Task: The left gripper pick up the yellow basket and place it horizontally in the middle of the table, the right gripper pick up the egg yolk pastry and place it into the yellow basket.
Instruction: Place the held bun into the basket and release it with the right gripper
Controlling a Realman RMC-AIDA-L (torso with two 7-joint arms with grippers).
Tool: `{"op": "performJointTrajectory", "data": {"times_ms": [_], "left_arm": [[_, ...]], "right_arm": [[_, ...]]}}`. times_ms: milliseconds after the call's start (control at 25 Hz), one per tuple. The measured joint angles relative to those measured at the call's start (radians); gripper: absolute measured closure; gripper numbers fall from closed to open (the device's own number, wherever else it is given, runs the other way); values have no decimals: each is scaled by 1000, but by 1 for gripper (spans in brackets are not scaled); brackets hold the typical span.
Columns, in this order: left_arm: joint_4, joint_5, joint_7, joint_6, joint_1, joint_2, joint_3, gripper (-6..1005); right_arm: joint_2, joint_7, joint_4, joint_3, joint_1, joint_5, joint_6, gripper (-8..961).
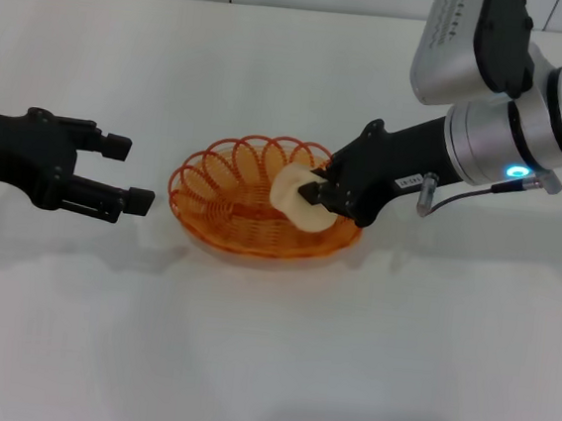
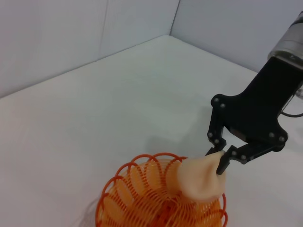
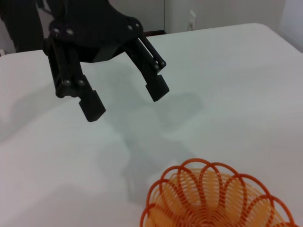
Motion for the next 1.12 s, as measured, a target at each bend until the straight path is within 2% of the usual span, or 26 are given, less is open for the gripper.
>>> {"op": "performJointTrajectory", "data": {"times_ms": [480, 680, 800, 880, 1000, 1120], "left_arm": [[0, 3, -4, -2, 3, -1, -4, 111], [0, 0, -4, -9, 6, -1, -5, 111], [0, -1, -2, -10, 8, -1, -5, 111], [0, -2, -1, -11, 9, -1, -6, 111], [1, -3, -1, -12, 9, -1, -7, 111], [1, -4, 2, -13, 10, -1, -8, 111]], "right_arm": [[0, 0, 8, -1, 12, 0, 9, 870], [-1, -4, 5, -1, 13, 0, 12, 700], [-2, -3, -12, 4, 3, 1, 12, 489], [-3, -3, -32, 7, -12, 7, 13, 394], [-6, -4, -73, 9, -49, 16, 14, 252], [-9, -9, -134, 12, -114, 25, 9, 151]]}}
